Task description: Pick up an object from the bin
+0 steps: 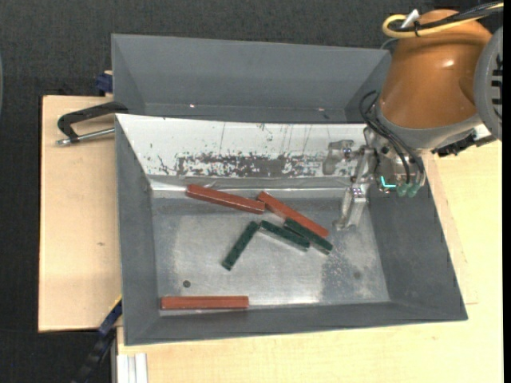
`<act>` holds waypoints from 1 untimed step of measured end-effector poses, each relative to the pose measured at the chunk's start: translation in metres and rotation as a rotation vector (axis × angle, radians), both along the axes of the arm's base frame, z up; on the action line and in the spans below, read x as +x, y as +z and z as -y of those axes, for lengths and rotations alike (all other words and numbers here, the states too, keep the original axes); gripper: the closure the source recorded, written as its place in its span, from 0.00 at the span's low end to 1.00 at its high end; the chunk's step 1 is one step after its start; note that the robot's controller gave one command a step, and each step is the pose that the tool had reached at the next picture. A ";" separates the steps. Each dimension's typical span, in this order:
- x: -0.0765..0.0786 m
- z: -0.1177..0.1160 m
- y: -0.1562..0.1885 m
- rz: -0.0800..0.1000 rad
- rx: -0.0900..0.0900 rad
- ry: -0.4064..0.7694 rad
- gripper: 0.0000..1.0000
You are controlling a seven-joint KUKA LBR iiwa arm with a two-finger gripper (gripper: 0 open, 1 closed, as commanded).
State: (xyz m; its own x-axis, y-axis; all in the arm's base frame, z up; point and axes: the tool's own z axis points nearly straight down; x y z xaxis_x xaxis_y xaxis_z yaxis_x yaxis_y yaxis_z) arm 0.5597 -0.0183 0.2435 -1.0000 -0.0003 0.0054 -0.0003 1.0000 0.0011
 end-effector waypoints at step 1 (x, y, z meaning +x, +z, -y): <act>0.001 0.000 0.005 0.009 0.000 0.000 0.00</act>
Offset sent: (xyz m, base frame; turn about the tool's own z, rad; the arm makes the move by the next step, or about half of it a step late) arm 0.0311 0.0347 -0.1735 0.0519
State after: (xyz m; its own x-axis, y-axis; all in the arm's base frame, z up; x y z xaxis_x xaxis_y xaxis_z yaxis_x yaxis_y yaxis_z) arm 0.5612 -0.0183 0.2484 -1.0000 -0.0008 -0.0039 -0.0008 1.0000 0.0007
